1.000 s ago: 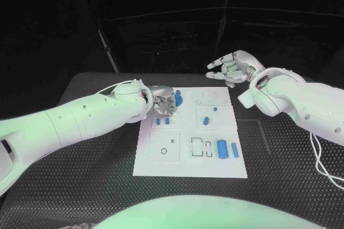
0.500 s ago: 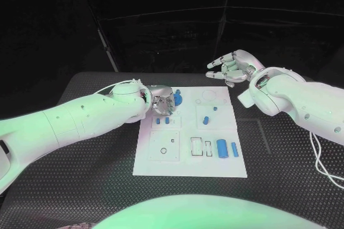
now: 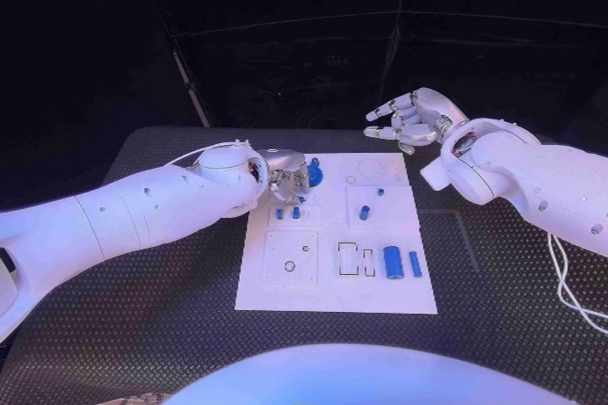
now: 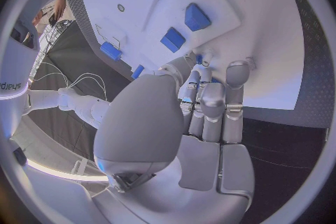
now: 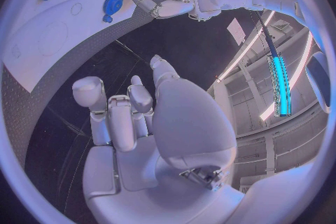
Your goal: Assemble the parts on the task board
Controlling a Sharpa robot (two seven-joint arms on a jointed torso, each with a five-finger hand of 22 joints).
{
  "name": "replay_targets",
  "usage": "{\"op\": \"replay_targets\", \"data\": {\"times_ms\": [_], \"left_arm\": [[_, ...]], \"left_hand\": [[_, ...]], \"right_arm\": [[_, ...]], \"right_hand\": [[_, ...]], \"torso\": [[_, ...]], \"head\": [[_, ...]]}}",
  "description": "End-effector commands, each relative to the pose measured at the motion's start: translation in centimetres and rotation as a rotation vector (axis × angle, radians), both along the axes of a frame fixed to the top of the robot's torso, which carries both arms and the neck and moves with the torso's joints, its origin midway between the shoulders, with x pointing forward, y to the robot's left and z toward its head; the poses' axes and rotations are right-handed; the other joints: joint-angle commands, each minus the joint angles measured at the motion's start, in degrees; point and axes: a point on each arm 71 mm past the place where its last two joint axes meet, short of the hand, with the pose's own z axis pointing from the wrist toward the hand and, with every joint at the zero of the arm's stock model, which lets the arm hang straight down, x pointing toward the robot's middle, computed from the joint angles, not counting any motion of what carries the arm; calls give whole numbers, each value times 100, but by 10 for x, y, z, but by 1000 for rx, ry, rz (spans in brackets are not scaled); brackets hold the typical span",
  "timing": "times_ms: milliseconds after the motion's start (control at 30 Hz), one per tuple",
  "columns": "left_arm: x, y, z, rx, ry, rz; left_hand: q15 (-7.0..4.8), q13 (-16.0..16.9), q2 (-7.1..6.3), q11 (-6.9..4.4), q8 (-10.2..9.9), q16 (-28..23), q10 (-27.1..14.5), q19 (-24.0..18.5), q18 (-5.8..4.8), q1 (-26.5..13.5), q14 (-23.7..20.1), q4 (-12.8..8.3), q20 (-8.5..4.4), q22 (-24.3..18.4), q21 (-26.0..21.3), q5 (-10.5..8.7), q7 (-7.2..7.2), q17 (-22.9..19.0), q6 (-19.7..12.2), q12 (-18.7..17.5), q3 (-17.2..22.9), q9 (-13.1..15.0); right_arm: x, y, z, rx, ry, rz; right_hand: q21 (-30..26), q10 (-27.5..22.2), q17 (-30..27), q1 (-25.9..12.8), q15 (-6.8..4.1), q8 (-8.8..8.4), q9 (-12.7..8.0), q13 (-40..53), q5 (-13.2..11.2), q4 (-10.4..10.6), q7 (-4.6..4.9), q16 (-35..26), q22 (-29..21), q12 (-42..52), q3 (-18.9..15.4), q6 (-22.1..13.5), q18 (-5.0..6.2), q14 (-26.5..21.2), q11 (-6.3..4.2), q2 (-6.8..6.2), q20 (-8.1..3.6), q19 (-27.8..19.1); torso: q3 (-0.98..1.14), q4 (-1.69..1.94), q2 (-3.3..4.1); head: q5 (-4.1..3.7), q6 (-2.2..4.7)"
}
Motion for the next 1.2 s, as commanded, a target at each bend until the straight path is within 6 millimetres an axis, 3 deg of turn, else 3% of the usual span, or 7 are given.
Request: {"op": "replay_targets", "data": {"times_ms": [33,900,1200], "left_arm": [[1,-1,2,46,-54,-10],[-2,-14,-3,147,-107,-69],[-2,-10,-3,167,-138,-63]], "left_hand": [[-20,18,-21,-14,-17,-38,-21,-52,56,1,-44,-8,-4,-9,-27,-29,8,-12,-9,30,-59,-2],[-101,136,211,-124,169,72,308,93,26,87,15,-15,-64,131,97,-29,-39,66,404,400,-87,51],[-80,84,92,-78,4,96,256,148,9,37,62,17,-68,162,118,-32,40,80,176,309,-88,-22]], "right_arm": [[0,1,1,2,2,10],[0,1,0,0,6,12],[0,0,0,-2,8,11]], "right_hand": [[-30,4,157,11,-43,27,-5,13,35,-5,-17,-22,-2,37,-19,8,61,288,-5,67,10,-27],[-27,18,166,10,-44,33,-4,27,35,-3,-19,-18,5,50,-17,15,60,291,-7,76,10,-21],[-27,23,169,7,-45,41,-2,31,33,-2,-22,-18,6,55,-17,26,60,292,-9,81,9,-19]], "torso": [[3,-5,1],[-1,-5,1],[-5,2,1]], "head": [[5,1],[1,-12],[-1,-10]]}}
